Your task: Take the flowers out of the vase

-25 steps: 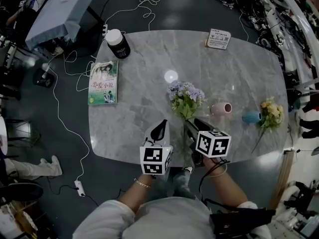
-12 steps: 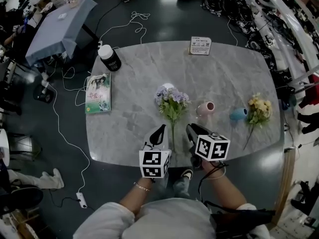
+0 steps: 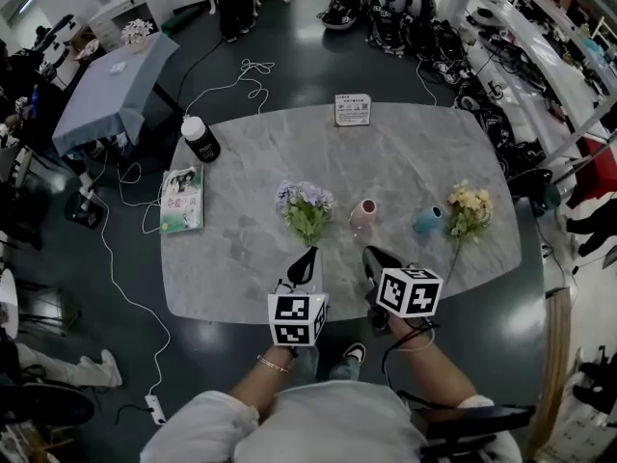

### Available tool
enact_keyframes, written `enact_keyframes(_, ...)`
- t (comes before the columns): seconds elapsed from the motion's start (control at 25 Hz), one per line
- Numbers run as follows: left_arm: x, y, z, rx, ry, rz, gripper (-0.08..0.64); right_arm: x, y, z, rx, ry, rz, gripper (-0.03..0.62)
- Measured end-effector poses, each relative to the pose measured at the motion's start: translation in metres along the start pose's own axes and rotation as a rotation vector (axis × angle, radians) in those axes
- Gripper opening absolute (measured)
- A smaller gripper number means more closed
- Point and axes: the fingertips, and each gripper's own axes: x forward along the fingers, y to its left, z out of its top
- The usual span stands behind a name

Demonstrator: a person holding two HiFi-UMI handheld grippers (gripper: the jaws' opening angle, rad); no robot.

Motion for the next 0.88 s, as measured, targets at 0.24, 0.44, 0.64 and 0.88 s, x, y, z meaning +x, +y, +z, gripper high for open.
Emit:
enact_keyframes(0.24,-0.006,-0.048,0.018,0.035,-0.052,-0.035,0.009,-0.046,-0.014,0.01,-0.05,-0.077,-0.022,0.008)
enact_keyframes(0.44,-0.014,-0.087,0.022,0.052,-0.062,-0.053,0.009,-0.089,-0.034,0.012,-0.059,-0.152,-0.082,0.006)
enact_keyframes(0.64,-0.018,-0.119,0.023,0.061,-0.07,-0.056,0.009,-0.129,-0.059,0.02,-0.095,-0.234,-0.142,0.006)
enact_keyframes(0.88,-0.025,-0.149,0.038,0.084,-0.081,-0.059,0.009,-0.161,-0.081,0.027,-0.096,-0.262,-0.167,0.006)
